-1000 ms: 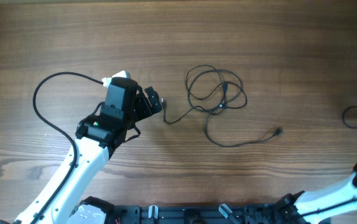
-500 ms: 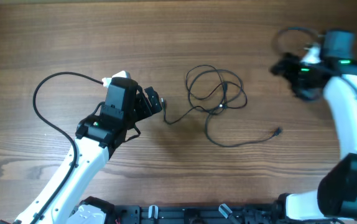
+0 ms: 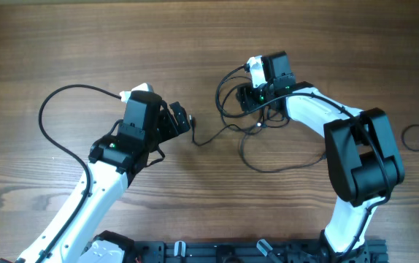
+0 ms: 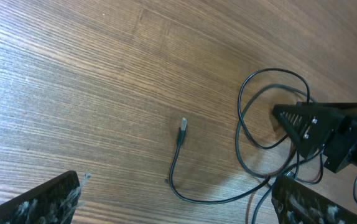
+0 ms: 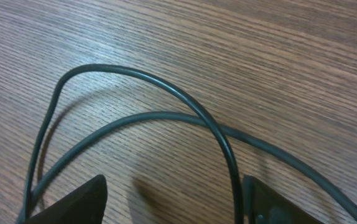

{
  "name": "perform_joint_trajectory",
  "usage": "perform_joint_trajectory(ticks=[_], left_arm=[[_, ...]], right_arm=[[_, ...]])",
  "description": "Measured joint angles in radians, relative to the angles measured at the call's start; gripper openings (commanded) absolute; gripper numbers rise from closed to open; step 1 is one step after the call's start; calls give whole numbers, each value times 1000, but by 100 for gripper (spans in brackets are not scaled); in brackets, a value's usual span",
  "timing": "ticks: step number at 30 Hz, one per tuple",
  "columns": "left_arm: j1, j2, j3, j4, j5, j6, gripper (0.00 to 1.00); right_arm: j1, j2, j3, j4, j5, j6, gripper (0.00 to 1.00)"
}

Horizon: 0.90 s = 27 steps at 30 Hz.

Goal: Untangle cables

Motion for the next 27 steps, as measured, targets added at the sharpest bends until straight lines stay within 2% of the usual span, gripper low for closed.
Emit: perform_joint_trajectory(ticks=[13, 18, 23, 27], left_arm=[[0, 0, 0, 0, 0, 0, 100], [0, 0, 0, 0, 0, 0, 100], [0, 0, 0, 0, 0, 0, 100], [0, 0, 0, 0, 0, 0, 100]], right_arm=[[2, -31, 55, -164, 4, -391, 100], [-8, -36, 61, -298, -64, -433, 94], [-29, -36, 61, -197, -77, -445, 91], [-29, -36, 62, -231, -63, -454, 83]])
